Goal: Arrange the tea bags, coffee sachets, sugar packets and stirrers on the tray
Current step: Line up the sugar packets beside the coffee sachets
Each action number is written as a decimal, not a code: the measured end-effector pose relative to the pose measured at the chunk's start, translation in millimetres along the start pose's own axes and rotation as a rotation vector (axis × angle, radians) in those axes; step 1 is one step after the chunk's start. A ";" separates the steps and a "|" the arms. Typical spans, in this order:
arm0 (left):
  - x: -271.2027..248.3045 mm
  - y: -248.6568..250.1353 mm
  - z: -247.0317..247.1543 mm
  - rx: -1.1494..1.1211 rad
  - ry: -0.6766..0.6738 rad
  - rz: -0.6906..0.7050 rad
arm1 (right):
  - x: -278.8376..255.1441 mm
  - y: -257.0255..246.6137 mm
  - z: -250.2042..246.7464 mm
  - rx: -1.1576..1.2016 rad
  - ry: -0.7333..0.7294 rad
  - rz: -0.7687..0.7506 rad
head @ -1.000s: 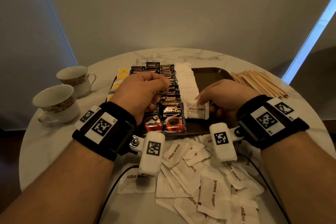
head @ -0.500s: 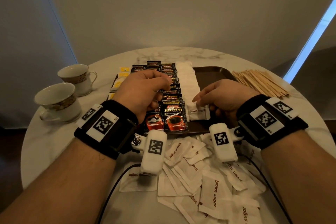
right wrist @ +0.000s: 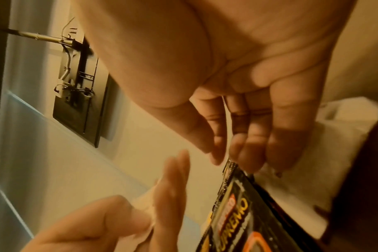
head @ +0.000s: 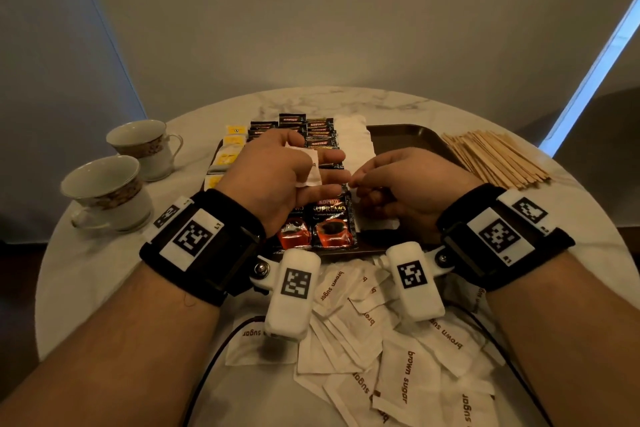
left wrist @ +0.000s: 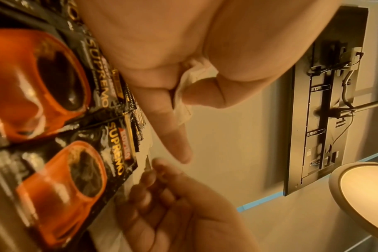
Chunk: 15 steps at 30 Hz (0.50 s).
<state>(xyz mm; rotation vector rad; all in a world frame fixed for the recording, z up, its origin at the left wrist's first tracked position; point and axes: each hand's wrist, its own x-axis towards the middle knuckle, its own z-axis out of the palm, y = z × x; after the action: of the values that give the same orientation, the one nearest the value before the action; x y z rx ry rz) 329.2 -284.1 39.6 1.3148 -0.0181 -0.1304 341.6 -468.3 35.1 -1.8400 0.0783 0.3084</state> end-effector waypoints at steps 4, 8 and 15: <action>0.2 0.0 0.7 -0.038 -0.049 -0.023 | -1.1 -1.5 2.3 0.042 0.062 -0.238; -0.1 -0.6 0.6 0.004 -0.106 -0.007 | -2.2 -1.5 3.6 -0.019 0.069 -0.324; -2.5 0.4 -2.9 0.076 -0.142 0.006 | -2.5 -1.0 2.1 -0.092 0.030 -0.396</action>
<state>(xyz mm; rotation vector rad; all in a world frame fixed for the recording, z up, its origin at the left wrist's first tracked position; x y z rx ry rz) 327.0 -281.0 39.5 1.3789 -0.1492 -0.2192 339.1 -466.3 36.1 -1.9029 -0.2816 0.0062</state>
